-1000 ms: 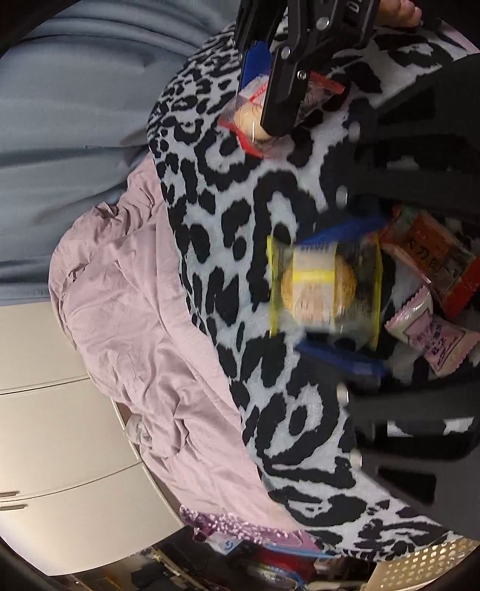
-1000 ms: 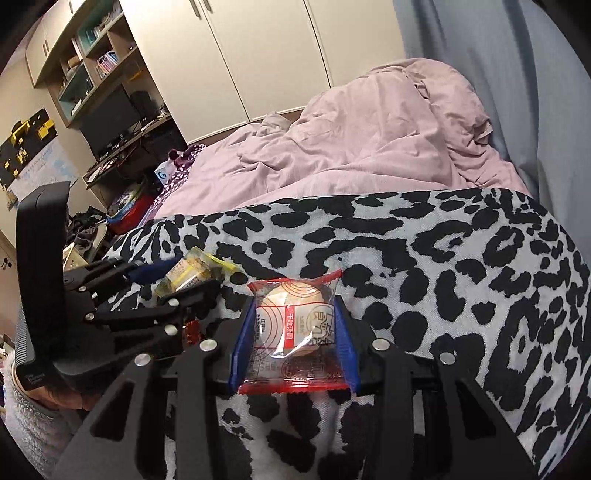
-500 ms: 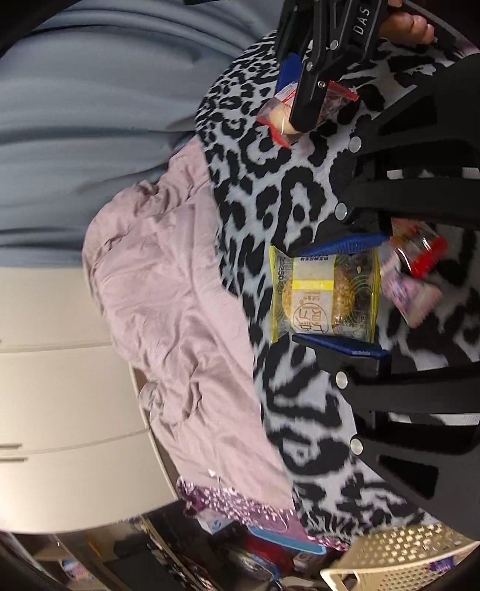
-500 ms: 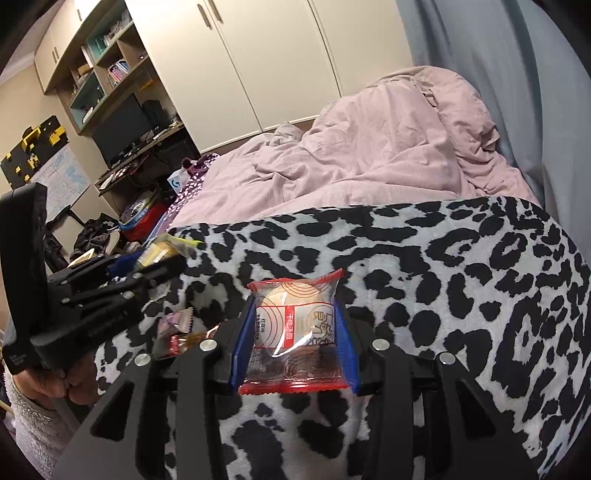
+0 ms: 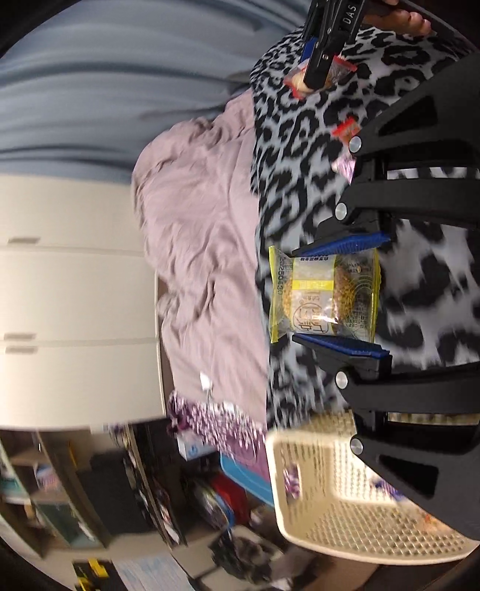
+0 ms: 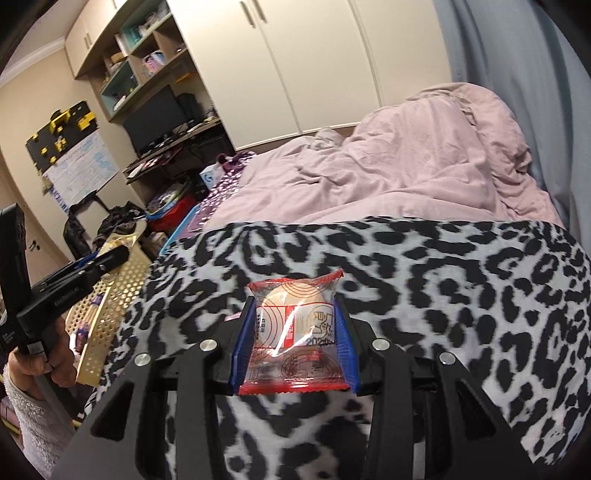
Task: Organize snacks
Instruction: 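Carry the cake packet into the basket and open the left gripper while the right gripper carries the bun, then lower the wrapped bun into the basket and open the right gripper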
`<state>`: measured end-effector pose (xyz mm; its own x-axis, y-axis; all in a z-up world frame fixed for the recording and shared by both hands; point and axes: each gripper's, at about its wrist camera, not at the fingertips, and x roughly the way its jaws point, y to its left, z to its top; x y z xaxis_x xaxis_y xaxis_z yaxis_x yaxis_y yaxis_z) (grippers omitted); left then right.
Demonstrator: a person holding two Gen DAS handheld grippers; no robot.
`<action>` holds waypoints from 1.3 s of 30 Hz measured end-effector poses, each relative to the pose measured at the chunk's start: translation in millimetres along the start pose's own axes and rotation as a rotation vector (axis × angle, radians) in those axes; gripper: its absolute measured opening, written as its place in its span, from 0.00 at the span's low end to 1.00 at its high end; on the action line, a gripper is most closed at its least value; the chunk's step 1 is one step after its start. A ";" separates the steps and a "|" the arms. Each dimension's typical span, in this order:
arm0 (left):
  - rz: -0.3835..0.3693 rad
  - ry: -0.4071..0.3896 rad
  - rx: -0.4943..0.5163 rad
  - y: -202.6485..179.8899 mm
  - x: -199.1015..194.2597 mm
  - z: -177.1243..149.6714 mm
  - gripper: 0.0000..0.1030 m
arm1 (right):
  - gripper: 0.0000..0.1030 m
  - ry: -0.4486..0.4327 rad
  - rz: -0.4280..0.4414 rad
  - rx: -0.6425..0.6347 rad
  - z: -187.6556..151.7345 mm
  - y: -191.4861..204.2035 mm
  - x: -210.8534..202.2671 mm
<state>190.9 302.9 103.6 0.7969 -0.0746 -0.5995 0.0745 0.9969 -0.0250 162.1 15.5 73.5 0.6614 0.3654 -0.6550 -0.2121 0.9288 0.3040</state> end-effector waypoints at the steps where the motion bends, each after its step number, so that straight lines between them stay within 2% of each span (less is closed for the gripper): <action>1: 0.019 -0.005 -0.017 12.0 -6.0 -2.0 0.39 | 0.39 0.002 0.008 -0.008 -0.2 6.1 0.9; 7: 0.130 -0.012 -0.098 80.6 -32.0 -17.9 0.39 | 0.39 0.023 0.043 -0.057 -3.3 38.2 9.0; 15: 0.224 0.024 -0.198 148.6 -41.9 -44.5 0.39 | 0.39 0.046 0.075 -0.109 -5.2 75.2 20.2; 17: 0.240 0.031 -0.221 160.1 -42.8 -50.7 0.44 | 0.39 0.053 0.083 -0.124 -6.2 86.2 23.4; 18: 0.244 0.030 -0.229 161.9 -43.7 -52.4 0.47 | 0.39 0.057 0.087 -0.131 -6.6 91.9 24.8; 20: 0.256 0.024 -0.248 170.8 -46.6 -56.7 0.64 | 0.39 0.063 0.095 -0.143 -7.4 99.3 27.4; 21: 0.263 0.018 -0.255 173.7 -48.7 -59.2 0.66 | 0.39 0.066 0.099 -0.150 -8.0 103.8 28.5; 28: 0.267 -0.010 -0.315 195.0 -62.1 -77.0 0.67 | 0.39 0.089 0.142 -0.201 -9.9 139.5 39.5; 30: 0.287 -0.021 -0.328 199.2 -67.9 -83.6 0.73 | 0.39 0.096 0.157 -0.216 -10.7 150.8 43.2; 31: 0.296 -0.032 -0.335 201.0 -72.0 -87.3 0.81 | 0.39 0.100 0.167 -0.226 -11.2 158.4 45.6; 32: 0.304 -0.042 -0.341 201.7 -75.8 -90.5 0.84 | 0.39 0.105 0.177 -0.237 -11.8 165.9 47.8; 39: 0.338 -0.091 -0.381 206.4 -103.7 -114.3 0.84 | 0.39 0.127 0.262 -0.303 -15.8 219.7 58.8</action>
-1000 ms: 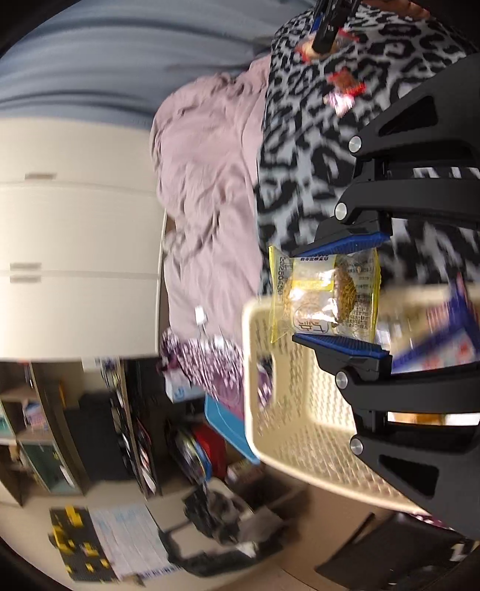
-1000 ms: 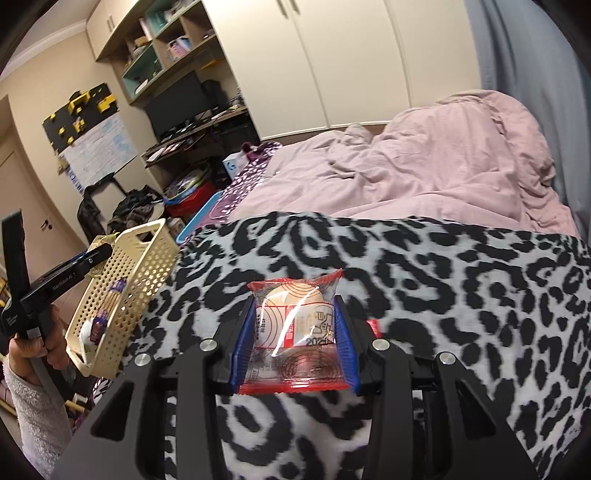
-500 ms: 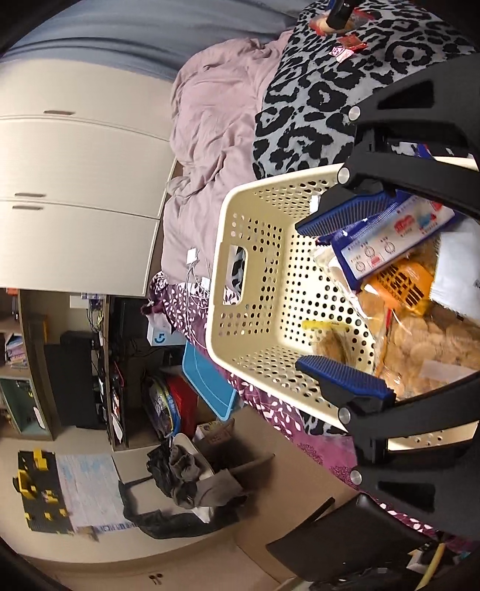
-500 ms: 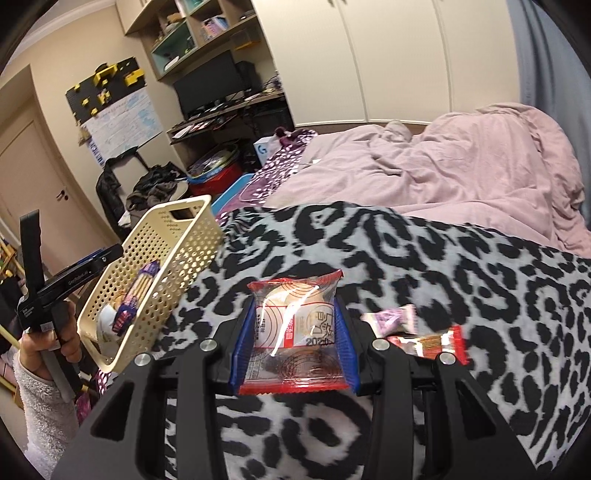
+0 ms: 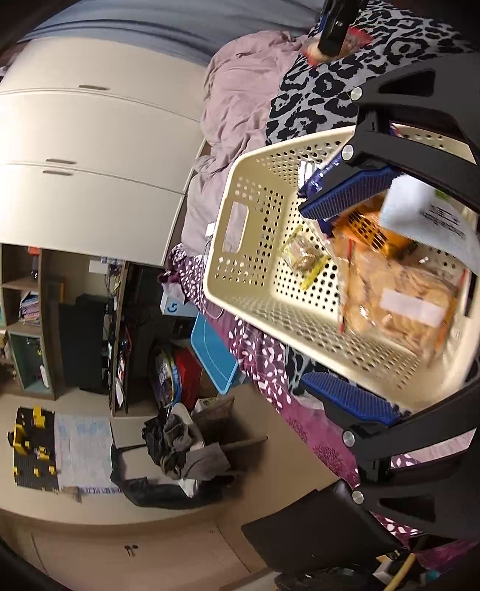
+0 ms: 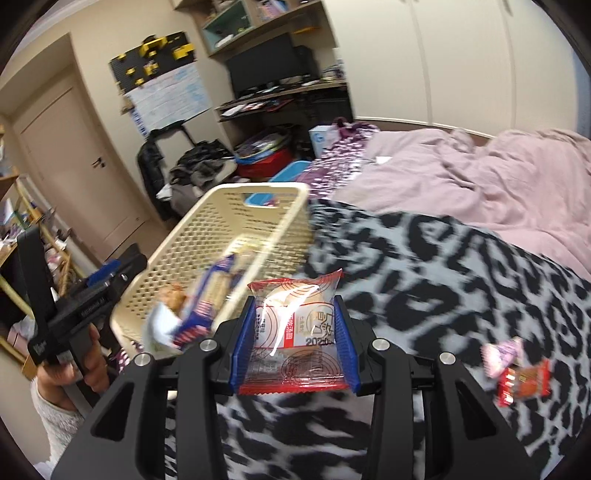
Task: Organize snacks
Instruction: 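Lower the wrapped bun into the basket and open the right gripper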
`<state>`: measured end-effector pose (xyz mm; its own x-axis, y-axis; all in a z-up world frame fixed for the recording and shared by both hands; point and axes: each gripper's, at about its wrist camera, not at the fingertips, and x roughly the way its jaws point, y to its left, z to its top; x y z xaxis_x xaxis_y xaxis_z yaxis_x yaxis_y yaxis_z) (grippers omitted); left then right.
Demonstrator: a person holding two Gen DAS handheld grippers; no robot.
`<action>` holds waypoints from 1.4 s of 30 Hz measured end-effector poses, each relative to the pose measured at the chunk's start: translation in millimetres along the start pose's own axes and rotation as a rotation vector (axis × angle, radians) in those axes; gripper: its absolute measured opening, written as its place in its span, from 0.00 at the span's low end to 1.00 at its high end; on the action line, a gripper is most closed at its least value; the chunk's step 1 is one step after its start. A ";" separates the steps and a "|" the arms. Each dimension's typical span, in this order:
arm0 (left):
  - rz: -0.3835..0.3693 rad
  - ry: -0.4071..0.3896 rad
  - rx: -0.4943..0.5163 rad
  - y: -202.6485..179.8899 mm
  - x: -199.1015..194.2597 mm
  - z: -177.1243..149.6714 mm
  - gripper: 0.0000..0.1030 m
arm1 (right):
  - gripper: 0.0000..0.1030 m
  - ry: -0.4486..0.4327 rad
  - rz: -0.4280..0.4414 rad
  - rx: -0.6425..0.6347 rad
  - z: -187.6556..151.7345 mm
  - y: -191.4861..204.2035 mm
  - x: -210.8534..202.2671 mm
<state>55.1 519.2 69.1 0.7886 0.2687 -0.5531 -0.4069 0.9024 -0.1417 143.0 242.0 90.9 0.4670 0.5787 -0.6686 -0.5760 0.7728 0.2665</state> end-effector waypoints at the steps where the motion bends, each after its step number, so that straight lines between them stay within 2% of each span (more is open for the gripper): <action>1: 0.001 -0.004 -0.005 2.1 -2.9 -2.3 0.84 | 0.39 0.003 0.017 -0.015 2.7 10.6 4.8; 8: 0.012 -0.034 -0.034 16.1 -22.1 -17.5 0.84 | 0.39 0.022 0.074 -0.072 15.2 54.9 31.9; 14: 0.013 -0.029 -0.071 27.3 -27.6 -30.9 0.84 | 0.39 0.036 0.081 -0.065 26.6 69.6 55.5; 20: 0.031 -0.024 -0.097 38.2 -27.6 -37.5 0.84 | 0.40 0.069 0.144 -0.064 35.0 88.7 79.3; 24: 0.029 -0.026 -0.102 39.8 -29.1 -39.1 0.84 | 0.40 0.088 0.195 -0.044 34.7 91.6 87.7; 42: 0.024 -0.037 -0.079 24.6 -34.3 -43.6 0.84 | 0.40 0.064 0.189 -0.038 6.9 72.0 63.2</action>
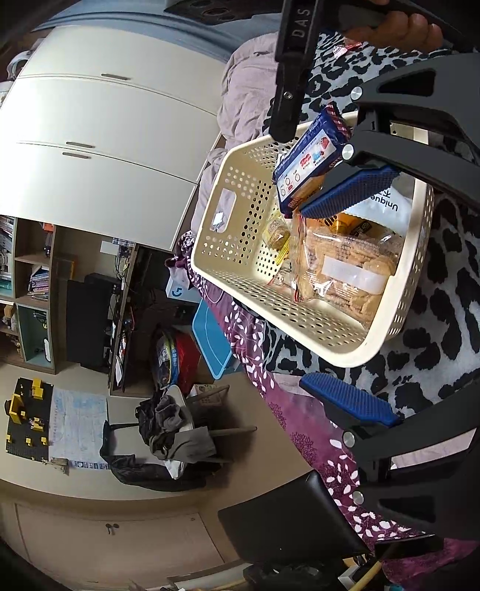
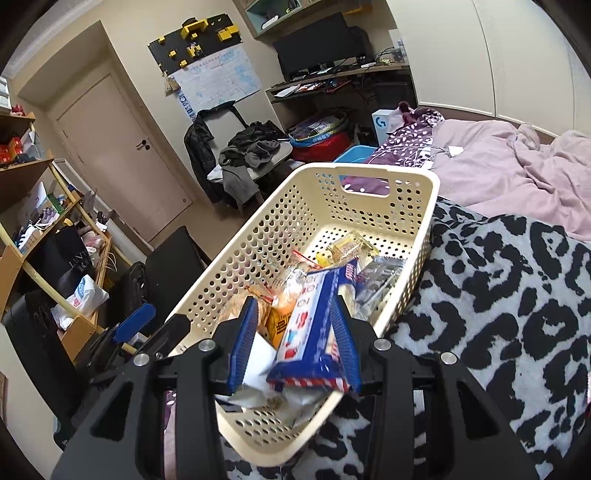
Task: Organize snacks
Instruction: 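Lower the wrapped bun into the basket and open the right gripper, then move both grippers back to the candies on the bed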
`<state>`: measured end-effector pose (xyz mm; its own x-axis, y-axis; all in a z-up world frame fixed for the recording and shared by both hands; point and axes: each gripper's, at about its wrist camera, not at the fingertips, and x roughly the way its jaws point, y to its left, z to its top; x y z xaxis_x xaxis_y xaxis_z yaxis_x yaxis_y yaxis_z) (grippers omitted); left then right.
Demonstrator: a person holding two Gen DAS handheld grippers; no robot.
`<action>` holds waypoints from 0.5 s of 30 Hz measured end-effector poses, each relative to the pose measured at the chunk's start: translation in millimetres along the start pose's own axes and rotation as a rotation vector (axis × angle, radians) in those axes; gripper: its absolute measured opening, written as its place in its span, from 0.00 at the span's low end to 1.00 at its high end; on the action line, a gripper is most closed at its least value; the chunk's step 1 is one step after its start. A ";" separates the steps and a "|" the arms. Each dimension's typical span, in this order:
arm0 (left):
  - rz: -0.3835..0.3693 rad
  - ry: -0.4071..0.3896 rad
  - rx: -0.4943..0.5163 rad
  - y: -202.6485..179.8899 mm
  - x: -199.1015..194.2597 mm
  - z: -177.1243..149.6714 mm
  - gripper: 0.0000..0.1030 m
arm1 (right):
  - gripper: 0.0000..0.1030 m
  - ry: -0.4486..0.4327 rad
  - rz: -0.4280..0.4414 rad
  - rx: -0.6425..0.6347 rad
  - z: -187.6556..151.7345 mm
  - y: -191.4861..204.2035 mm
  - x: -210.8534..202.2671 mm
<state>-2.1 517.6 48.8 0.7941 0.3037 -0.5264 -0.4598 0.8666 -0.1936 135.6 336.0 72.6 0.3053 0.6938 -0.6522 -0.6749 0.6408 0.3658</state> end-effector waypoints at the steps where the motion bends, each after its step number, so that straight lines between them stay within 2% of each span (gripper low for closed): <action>1: 0.006 -0.002 0.005 -1.1 -0.4 -0.7 0.84 | 0.40 -0.002 0.000 0.002 -2.0 -2.4 -2.7; 12: -0.013 -0.010 0.038 -22.0 -8.7 -1.9 0.85 | 0.42 -0.023 -0.008 0.044 -17.5 -23.6 -30.0; 15: -0.019 -0.018 0.053 -28.9 -12.2 -2.1 0.91 | 0.43 -0.029 -0.013 0.063 -20.3 -30.3 -35.2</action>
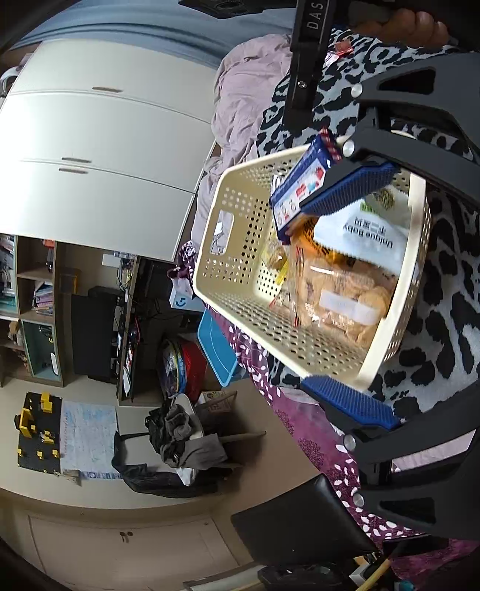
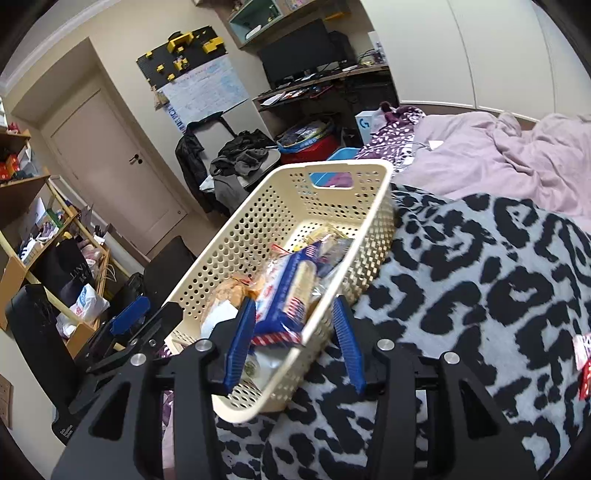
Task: Organize snacks
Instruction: 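Move both grippers back to the candies on the bed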
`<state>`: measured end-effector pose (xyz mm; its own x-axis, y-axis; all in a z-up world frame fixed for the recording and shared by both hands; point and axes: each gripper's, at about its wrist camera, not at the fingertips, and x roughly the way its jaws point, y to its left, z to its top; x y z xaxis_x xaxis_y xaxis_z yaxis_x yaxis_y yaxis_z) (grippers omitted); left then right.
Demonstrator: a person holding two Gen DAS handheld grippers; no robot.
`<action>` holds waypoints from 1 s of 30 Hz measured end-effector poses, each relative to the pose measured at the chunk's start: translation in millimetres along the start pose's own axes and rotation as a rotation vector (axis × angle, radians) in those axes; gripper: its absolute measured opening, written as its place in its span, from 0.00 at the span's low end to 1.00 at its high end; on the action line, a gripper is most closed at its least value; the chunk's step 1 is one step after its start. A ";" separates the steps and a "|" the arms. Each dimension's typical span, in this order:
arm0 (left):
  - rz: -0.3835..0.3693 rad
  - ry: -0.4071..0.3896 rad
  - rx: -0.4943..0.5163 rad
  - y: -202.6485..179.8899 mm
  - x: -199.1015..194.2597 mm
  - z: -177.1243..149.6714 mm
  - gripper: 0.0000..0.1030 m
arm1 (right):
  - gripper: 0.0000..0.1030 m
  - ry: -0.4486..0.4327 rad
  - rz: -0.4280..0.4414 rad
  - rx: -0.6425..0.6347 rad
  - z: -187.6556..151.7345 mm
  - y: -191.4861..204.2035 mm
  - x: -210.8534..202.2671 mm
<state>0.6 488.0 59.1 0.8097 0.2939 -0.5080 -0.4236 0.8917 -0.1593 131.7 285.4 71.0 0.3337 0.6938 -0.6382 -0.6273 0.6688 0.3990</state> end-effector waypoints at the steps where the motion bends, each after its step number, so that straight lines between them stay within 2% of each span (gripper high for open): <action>1: 0.000 -0.007 0.008 -3.2 -1.6 -0.1 0.91 | 0.43 -0.003 -0.003 0.007 -1.5 -3.0 -2.3; 15: -0.050 -0.006 0.073 -44.5 -11.3 -3.6 0.91 | 0.43 -0.028 -0.069 0.129 -29.1 -63.8 -34.6; 25: -0.124 0.015 0.156 -100.2 -11.0 -11.6 0.91 | 0.43 -0.092 -0.115 0.228 -45.4 -115.1 -73.3; 30: -0.165 0.020 0.203 -128.9 -12.9 -16.3 0.91 | 0.43 -0.138 -0.173 0.296 -58.8 -154.1 -104.2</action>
<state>38.2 363.7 72.3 0.8520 0.1342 -0.5060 -0.1952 0.9783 -0.0693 152.2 94.4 37.2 0.5215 0.5795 -0.6263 -0.3295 0.8138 0.4787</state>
